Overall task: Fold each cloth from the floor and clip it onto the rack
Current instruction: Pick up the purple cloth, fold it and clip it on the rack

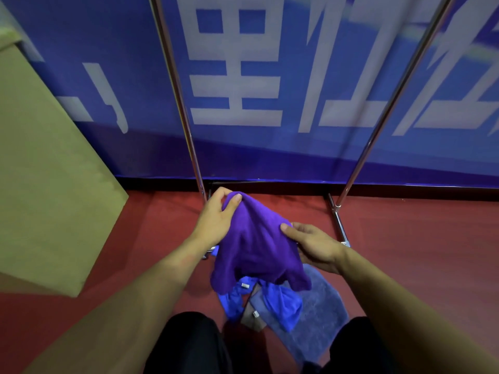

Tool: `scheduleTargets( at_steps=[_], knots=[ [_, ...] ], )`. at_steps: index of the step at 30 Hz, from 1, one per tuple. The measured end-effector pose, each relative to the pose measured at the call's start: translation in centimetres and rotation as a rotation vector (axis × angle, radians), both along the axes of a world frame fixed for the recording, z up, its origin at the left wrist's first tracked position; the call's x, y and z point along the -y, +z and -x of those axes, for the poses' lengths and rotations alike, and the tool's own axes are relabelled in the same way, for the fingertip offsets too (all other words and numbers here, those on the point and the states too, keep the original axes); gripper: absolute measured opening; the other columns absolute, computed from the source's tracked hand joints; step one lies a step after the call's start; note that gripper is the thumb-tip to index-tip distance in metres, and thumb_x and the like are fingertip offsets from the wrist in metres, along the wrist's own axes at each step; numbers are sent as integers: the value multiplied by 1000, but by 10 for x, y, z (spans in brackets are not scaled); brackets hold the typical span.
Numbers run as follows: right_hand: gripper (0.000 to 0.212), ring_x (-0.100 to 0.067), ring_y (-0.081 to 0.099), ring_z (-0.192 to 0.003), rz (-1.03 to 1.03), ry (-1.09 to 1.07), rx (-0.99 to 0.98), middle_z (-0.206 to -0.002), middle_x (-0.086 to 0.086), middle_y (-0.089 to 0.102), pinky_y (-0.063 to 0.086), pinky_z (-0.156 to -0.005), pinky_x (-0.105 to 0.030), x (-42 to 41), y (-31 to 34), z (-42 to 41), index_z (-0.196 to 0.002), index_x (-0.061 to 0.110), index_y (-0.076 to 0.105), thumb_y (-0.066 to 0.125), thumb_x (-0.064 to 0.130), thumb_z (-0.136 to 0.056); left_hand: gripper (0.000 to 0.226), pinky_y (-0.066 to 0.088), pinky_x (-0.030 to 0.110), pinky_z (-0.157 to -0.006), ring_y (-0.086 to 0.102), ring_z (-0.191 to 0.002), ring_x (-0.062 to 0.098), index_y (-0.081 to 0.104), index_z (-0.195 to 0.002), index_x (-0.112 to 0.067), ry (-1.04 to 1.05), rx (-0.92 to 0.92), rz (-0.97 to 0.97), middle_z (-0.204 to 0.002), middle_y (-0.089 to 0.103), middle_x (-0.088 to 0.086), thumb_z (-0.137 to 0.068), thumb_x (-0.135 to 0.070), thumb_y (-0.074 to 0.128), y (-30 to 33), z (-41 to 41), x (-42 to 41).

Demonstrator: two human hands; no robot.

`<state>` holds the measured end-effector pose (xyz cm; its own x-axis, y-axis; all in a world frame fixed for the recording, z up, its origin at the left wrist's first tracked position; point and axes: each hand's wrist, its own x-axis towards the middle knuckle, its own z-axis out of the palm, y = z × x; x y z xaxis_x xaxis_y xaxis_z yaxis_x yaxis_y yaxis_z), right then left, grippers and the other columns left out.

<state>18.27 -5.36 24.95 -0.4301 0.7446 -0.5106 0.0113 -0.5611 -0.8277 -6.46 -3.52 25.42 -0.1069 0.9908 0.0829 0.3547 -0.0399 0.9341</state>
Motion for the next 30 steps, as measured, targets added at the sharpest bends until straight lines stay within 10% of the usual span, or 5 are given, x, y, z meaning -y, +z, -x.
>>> scheduleTargets(
  at_steps=[5,9,12,20,30],
  knots=[
    [19,-9,66,-78,-349,-106,150,-97,-9,70,56,-70,-21,0,19,16,-117,5,52,56,15,-101,18,51,45,-84,60,-81,16,60,-90,-22,85,66,79,-88,69,10,-95,-39,57,-34,-3,-2],
    [60,-15,64,-85,-463,5,104,-115,-7,71,57,-85,-36,-2,39,24,-150,30,35,59,10,-99,14,51,34,-83,62,-86,18,62,-96,-21,137,143,175,-90,70,2,-98,-34,58,-54,-15,1],
    [37,-1,62,-88,-554,40,101,-115,7,70,51,-85,-23,-1,56,35,-136,19,60,55,9,-101,3,47,23,-80,58,-96,22,59,-98,-19,200,379,257,-95,64,1,-101,-18,57,-49,-35,13],
    [77,4,52,-129,-589,120,27,-141,15,57,43,-99,-11,-8,84,36,-145,19,49,78,-7,-78,73,46,54,-107,67,-114,38,71,-125,-11,57,1141,939,-126,69,18,-86,-71,53,-66,-50,52],
    [83,-22,62,-124,-433,-153,101,-134,-3,65,45,-110,-48,-21,36,-13,-142,25,54,83,-5,-70,34,58,43,-91,74,-91,30,72,-110,-8,141,1330,721,-102,75,15,-87,-33,71,-58,-18,43]
  ],
)
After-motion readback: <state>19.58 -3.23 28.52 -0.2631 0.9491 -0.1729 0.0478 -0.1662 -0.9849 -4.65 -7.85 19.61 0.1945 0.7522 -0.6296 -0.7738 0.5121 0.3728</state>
